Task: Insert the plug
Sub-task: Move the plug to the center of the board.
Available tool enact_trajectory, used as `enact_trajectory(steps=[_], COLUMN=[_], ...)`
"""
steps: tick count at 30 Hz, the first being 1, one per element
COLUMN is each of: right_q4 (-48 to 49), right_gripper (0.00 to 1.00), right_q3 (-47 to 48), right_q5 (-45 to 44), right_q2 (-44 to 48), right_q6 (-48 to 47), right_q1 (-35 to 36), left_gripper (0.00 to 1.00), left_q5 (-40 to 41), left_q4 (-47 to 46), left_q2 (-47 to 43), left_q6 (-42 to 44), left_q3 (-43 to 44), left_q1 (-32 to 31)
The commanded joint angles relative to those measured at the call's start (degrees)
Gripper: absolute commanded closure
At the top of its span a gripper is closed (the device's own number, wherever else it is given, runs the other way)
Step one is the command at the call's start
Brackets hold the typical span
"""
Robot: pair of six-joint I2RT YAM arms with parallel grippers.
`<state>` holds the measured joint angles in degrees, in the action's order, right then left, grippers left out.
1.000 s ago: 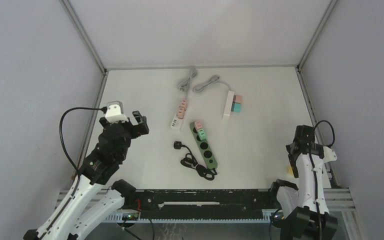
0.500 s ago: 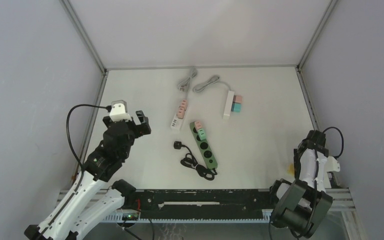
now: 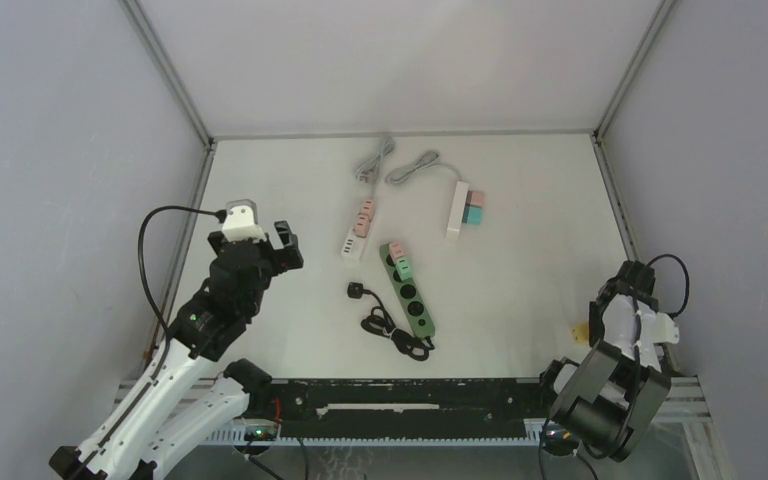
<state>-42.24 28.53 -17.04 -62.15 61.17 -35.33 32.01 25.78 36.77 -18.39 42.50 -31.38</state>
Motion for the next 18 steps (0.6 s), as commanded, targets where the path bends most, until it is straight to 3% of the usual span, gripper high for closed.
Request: enact_trajectory(steps=[1,9,18], right_q4=[5.0,9.6,11.3], right_gripper=[0.43,0.63,0.67], right_q3=[-2.9,-2.8,1.0], right_q5=[5.0,8.1,6.0], right_q2=[0.5,3.7,2.3], right_q6=[1.0,-4.4,-8.4], right_q1=[0.8,8.8,24.6], left_gripper=[0.00,0.00,0.00], left_q5=[0.9,-0.2,-4.6], left_q4=[-2.1,-2.2,-2.2], left_q2=[0.0,-0.8,-0.9], left_q6=[1.2,1.2,-0.7], left_q3=[-0.9,-0.8,-0.3], left_q1=[-0.3,-0.3,-0.3])
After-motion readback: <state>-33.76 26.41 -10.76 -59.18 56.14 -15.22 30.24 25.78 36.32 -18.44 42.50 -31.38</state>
